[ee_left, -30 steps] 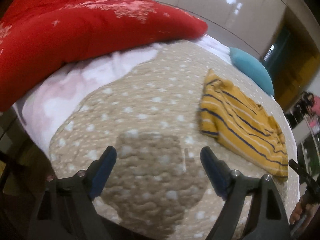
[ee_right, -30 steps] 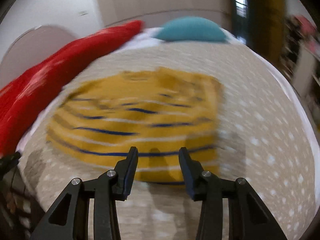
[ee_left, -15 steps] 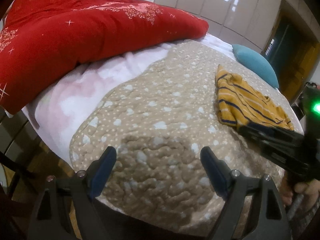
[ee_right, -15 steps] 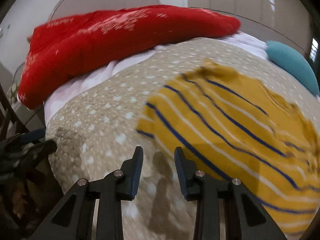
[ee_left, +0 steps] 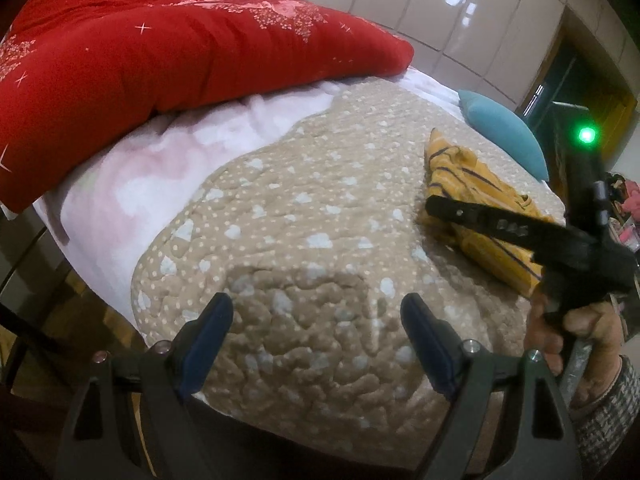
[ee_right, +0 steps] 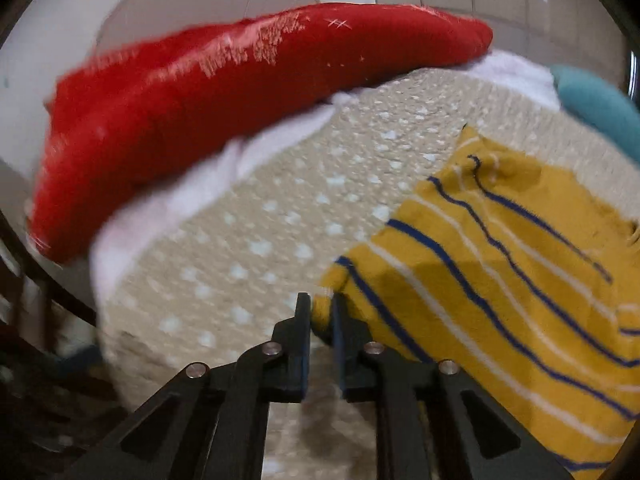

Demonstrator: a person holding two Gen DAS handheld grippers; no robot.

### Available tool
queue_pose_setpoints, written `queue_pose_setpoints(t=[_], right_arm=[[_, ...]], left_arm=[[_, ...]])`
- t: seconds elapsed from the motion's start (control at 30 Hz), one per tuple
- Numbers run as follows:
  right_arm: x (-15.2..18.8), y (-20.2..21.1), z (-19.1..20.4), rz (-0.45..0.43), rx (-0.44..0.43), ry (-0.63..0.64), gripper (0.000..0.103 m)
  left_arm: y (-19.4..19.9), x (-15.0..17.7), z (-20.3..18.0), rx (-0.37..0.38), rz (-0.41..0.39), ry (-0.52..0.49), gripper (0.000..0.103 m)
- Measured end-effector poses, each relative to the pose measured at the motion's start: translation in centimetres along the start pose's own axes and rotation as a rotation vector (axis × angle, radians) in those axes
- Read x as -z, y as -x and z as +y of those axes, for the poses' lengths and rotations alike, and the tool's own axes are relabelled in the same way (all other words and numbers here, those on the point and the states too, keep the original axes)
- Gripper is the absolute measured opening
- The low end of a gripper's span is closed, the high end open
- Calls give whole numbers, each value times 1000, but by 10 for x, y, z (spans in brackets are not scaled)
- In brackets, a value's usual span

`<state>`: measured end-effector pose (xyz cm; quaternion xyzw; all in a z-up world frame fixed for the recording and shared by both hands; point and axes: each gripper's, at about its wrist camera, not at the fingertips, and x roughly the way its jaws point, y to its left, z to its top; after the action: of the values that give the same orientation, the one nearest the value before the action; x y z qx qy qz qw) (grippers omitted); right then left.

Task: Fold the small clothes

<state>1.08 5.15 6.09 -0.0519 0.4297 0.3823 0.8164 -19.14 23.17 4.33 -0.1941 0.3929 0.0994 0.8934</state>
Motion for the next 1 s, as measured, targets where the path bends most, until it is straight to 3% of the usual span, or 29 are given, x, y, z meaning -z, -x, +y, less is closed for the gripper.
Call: queue_pose_setpoints(t=[0.07,0.17,0.3,0.37,0.43,0.47,0.5,0.53,0.57,0.6,0.63,0.67,0.83,1.0], right_arm=[[5,7,-11,16,-93,-81,26],[27,33,-37,-13,-66,-151,27],[66,87,-99,-98,67,-251,27],[90,115,-146,-127,112,-376,27],[122,144,-196,-151,223,-502,27],[133,156,-213,-162,272,-531,25],[148,170,-231,-184,291,-562,17],[157,181,-243,-186,335,-593,17],[172,195,-256,-190,431,-625,17],[181,206,-262,-204,462,-635,18],[190,216,-269,-210,501,-660,27],[196,224,-272,-219,525,-681,27],[217,250,-277,-312,432,-725,31],[218,252,-261,-340,391,-661,33]], left_arm=[[2,0,-2,7,-2,-6,85],[6,1,-7,12,-2,-19,85],[8,3,-18,19,0,-44,85],[7,5,-29,27,8,-64,85],[5,7,-38,38,20,-83,85],[4,8,-45,45,27,-96,85],[4,10,-51,49,33,-109,85],[3,12,-58,50,39,-126,85],[2,13,-64,47,44,-140,85],[2,14,-69,45,47,-150,85],[1,15,-75,44,51,-161,85],[0,17,-82,43,56,-172,85],[-4,25,-117,42,78,-243,85],[-8,36,-143,26,95,-310,85]])
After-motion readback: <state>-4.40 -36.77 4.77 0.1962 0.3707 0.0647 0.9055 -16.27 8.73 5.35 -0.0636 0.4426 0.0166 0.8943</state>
